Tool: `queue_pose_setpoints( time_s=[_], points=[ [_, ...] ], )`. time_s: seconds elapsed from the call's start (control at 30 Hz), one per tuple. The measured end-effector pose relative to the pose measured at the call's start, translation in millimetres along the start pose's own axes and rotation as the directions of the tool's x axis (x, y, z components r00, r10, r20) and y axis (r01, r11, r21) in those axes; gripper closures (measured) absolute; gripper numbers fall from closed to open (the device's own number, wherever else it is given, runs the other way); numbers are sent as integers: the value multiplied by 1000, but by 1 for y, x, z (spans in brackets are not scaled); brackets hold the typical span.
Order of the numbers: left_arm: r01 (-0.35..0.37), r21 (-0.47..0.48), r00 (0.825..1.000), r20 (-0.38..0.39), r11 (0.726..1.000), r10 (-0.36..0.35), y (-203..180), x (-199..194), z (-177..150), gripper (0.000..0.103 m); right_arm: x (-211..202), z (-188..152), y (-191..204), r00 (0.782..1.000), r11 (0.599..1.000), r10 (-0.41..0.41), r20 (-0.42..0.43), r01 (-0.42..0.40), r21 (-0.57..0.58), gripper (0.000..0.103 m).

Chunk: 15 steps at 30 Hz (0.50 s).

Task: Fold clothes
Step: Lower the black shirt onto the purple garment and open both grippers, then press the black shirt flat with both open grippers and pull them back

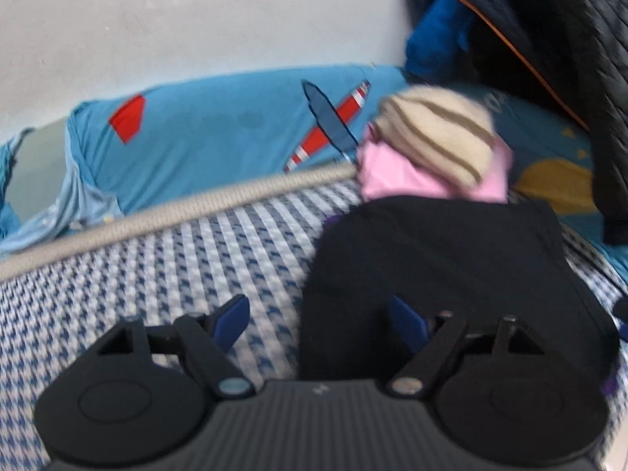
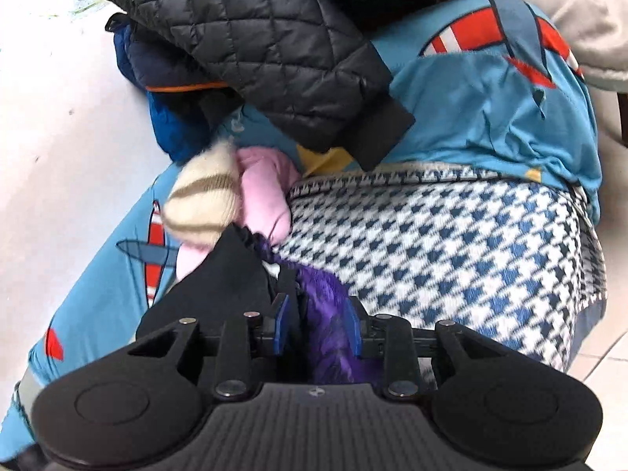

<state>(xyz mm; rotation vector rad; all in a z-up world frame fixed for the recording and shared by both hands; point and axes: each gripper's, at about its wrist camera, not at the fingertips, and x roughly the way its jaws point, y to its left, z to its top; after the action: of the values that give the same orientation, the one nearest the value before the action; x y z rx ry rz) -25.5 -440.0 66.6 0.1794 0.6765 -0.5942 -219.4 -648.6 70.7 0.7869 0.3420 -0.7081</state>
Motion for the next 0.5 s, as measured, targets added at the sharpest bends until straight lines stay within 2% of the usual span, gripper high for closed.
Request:
queue_pose_setpoints(
  time_s=[0.17, 0.3, 0.5],
  points=[
    [11, -5, 999, -36, 1000, -11, -12, -3, -25, 25, -12, -3, -5, 1000, 1000, 22, -20, -22, 10, 73],
    [-10, -17, 999, -34, 1000, 9, -11, 2, -35, 18, -7, -9, 0, 998, 999, 13, -69, -16, -34, 72],
    [-18, -33, 999, -50, 999, 17, -6, 3, -42, 13, 10, -17, 3, 982, 989, -109, -157, 92, -113, 71]
  ],
)
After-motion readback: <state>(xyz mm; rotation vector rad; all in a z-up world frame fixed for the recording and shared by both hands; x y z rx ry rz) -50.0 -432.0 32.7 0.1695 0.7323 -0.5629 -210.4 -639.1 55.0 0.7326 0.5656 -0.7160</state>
